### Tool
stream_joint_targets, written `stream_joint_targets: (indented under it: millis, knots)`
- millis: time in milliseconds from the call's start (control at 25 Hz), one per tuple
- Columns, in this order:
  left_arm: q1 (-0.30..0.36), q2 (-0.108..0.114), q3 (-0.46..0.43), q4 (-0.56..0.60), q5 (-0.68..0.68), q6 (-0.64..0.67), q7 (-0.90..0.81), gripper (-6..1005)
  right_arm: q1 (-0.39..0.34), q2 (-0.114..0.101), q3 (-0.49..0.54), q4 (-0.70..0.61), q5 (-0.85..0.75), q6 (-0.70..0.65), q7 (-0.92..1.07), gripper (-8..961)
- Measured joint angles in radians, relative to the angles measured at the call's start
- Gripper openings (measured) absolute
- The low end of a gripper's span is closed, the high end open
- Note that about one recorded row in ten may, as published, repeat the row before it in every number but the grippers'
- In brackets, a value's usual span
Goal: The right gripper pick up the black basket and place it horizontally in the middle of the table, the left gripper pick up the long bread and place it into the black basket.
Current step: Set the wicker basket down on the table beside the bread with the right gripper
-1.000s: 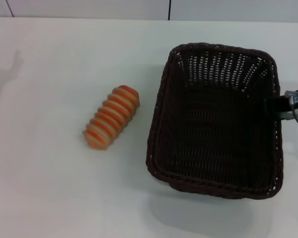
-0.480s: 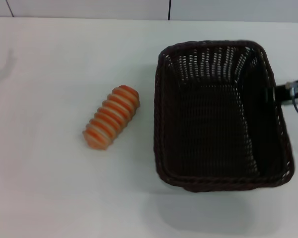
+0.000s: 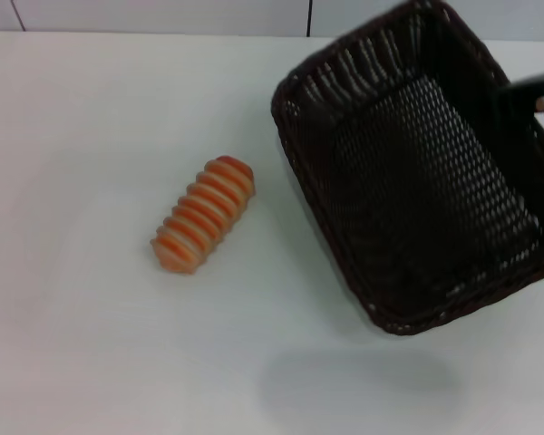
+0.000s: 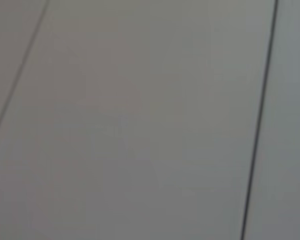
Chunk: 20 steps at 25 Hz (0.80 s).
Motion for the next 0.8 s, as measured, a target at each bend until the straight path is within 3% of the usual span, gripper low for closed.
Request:
stream_joint_targets:
  millis: [160,440,800]
  knots:
    - [0.009,-0.001,-0.013,-0.002,0.001,0.000,0.005,814,-0.039,0.001,-0.021,-0.065,0.105,-0.069,-0.234,172]
    - [0.010,-0.005,-0.031,-0.004,0.001,-0.004,0.015,813,-0.065,-0.002,-0.021,-0.139,0.248,-0.057,-0.502,172]
    - [-0.004,-0.010,-0.039,-0.044,-0.004,-0.063,0.017,812,0.028,-0.004,-0.010,-0.126,0.360,0.074,-0.753,172]
